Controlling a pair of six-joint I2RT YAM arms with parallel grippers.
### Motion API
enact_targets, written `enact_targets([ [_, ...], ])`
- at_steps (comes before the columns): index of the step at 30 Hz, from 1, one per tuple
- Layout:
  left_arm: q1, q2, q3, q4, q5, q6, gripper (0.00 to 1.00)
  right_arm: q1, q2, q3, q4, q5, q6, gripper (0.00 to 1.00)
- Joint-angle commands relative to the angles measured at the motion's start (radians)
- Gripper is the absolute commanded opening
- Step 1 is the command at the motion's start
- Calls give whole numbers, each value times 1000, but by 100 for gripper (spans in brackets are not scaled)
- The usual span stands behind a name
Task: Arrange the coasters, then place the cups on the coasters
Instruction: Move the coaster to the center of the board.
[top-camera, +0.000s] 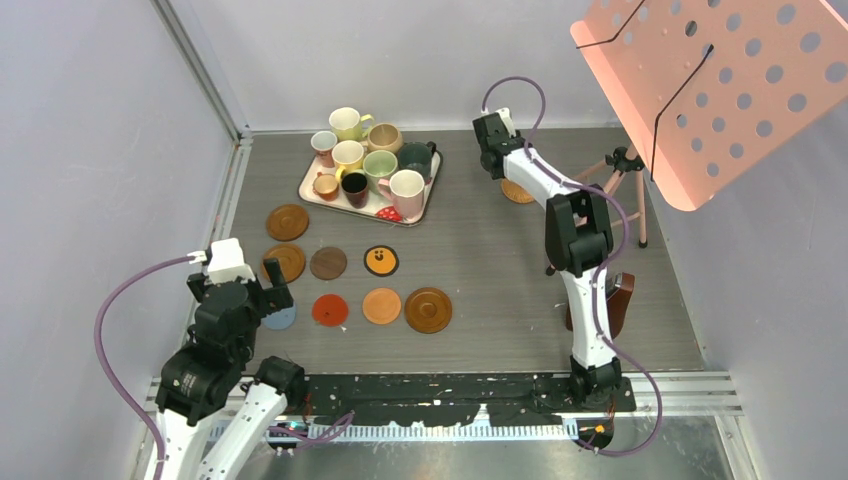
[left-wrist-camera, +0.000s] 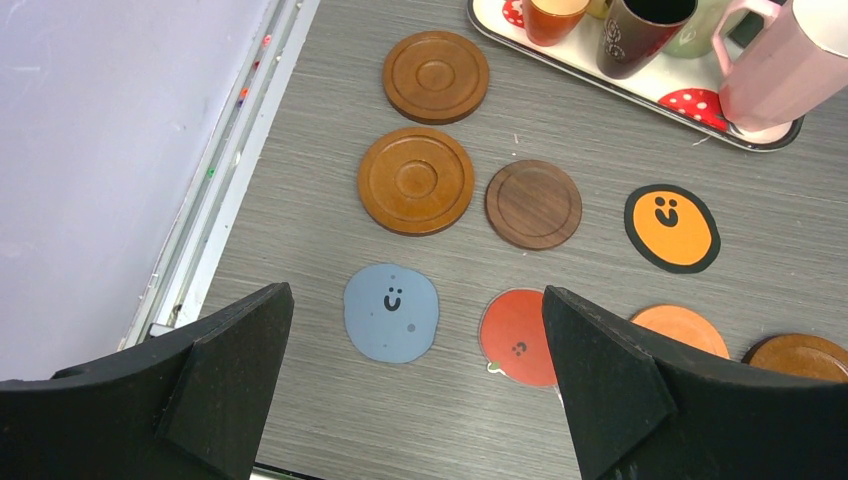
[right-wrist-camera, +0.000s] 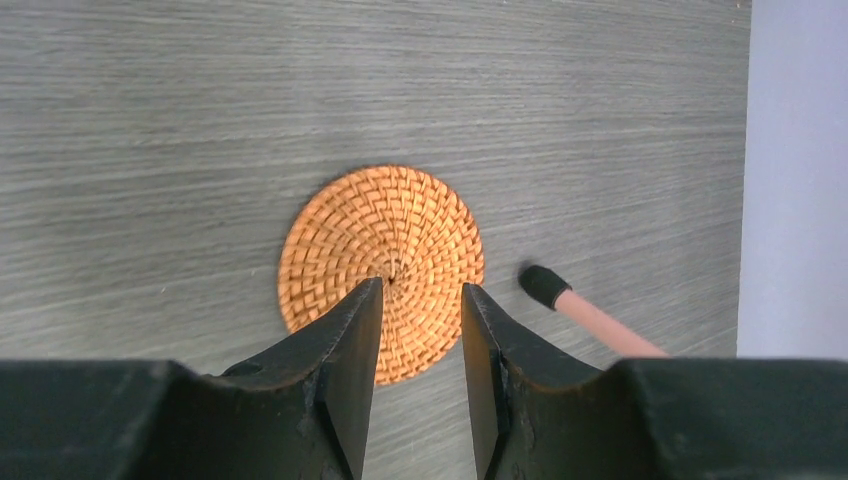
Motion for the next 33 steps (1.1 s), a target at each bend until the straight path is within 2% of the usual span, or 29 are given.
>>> enact_targets([
  [1, -3, 15, 1, 35, -7, -7, 99, -16, 48, 111, -40, 35, -51, 41],
  [10, -3, 5, 1, 37, -11, -5, 99, -43, 127, 224, -175, -96, -25, 41],
  [25, -3, -18, -1, 37, -10, -7, 99, -52, 148, 200, -295, -268, -7, 41],
  [31, -3, -18, 1, 36, -7, -8, 99, -49, 99, 120, -283, -365, 8, 31],
  [33, -3, -20, 1, 35, -7, -10, 99, -39, 68, 70, -274, -391, 8, 32],
])
